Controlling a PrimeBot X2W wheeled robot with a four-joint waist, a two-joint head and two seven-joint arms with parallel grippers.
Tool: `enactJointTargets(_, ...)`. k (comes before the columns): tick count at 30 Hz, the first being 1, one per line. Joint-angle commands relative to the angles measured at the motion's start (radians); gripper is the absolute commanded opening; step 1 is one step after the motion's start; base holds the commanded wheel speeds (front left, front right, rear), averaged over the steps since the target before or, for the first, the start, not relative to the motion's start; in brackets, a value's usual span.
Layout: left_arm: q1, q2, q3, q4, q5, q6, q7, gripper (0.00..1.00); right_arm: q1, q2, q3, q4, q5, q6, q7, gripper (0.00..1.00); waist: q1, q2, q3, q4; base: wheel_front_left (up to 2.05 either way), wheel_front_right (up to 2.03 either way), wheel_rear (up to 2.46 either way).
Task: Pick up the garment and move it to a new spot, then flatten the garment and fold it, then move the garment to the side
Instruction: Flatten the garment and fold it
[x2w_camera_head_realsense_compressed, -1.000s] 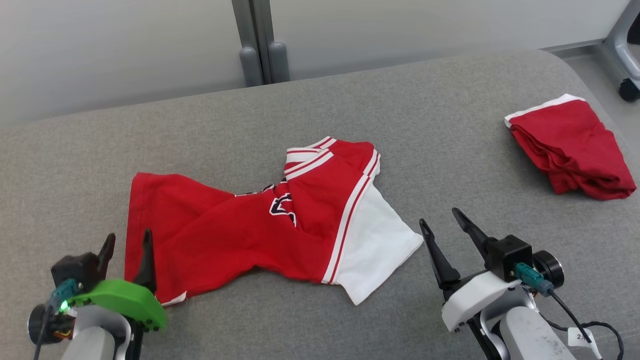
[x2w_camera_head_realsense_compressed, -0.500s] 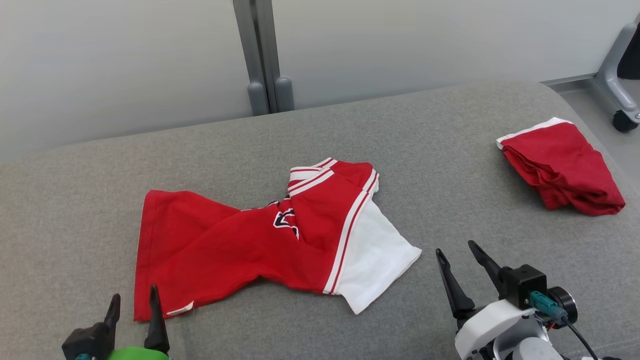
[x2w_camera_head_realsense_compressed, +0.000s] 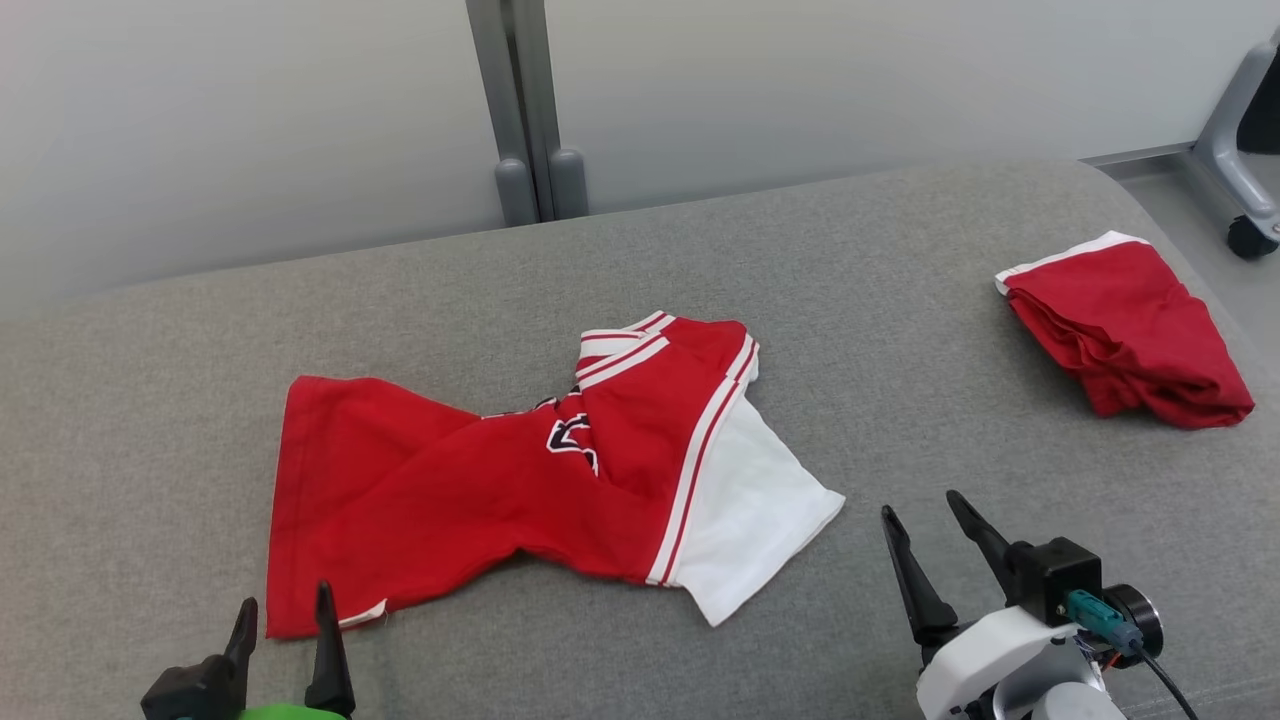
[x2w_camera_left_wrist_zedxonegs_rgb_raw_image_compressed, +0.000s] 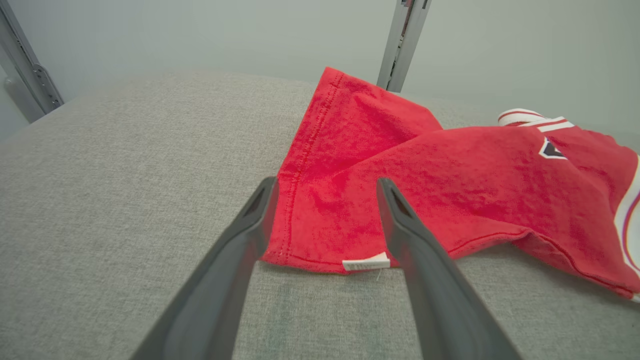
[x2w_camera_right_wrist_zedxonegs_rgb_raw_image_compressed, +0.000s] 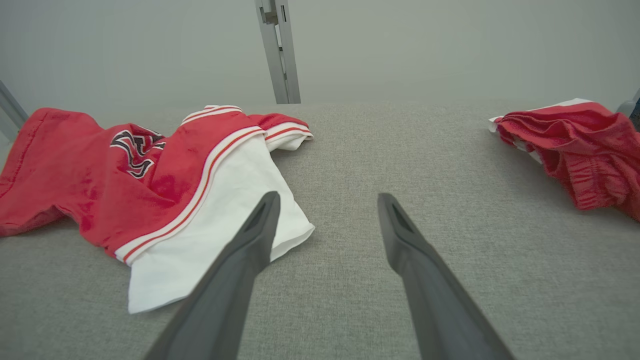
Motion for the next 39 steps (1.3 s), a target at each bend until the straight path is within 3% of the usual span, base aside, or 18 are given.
enactJointTargets(1, -0.016, 0.0, -0.007, 0.006, -0.008, -0.005, 0.0, 1.0, -0.017, -0.003, 0.01, 0.009, -0.007, -0.002, -0.002, 1.0, 0.0, 0.0, 0.018, 0.01, 0.0, 0.0, 0.0)
enactJointTargets(15, -0.118, 0.031, -0.099, 0.031, -0.072, -0.005, 0.0, 1.0, -0.232, -0.003, 0.02, 0.269, -0.093, -0.002, -0.002, 1.0, 0.0, 0.0, 0.166, 0.11, 0.0, 0.0, 0.0)
enactJointTargets(23, -0.136, 0.046, -0.109, 0.044, -0.093, -0.005, 0.0, 1.0, -0.267, -0.003, 0.029, 0.407, -0.041, -0.002, 0.0, 1.0, 0.0, 0.0, 0.182, 0.128, 0.0, 0.0, 0.0)
enactJointTargets(26, -0.141, 0.051, -0.11, 0.044, -0.094, -0.005, 0.0, 1.0, -0.274, -0.003, 0.039, 0.453, -0.033, -0.002, 0.003, 0.05, 0.0, 0.0, 0.184, 0.127, 0.0, 0.0, 0.0)
enactJointTargets(27, -0.142, 0.051, -0.111, 0.044, -0.096, -0.005, 0.0, 1.0, -0.276, -0.003, 0.044, 0.465, -0.036, -0.002, 0.004, 0.0, 0.0, 0.0, 0.184, 0.127, 0.0, 0.0, 0.0)
enactJointTargets(30, -0.142, 0.05, -0.111, 0.046, -0.099, -0.005, 0.0, 1.0, -0.28, -0.003, 0.025, 0.469, -0.026, -0.002, 0.004, 0.0, 0.0, 0.0, 0.179, 0.123, 0.0, 0.0, 0.0)
enactJointTargets(39, -0.106, 0.035, -0.132, 0.065, -0.151, -0.005, 0.0, 1.0, -0.202, -0.005, -0.192, 0.354, -0.075, -0.002, -0.001, 0.0, 0.0, 0.0, 0.15, 0.087, 0.0, 0.0, 0.0)
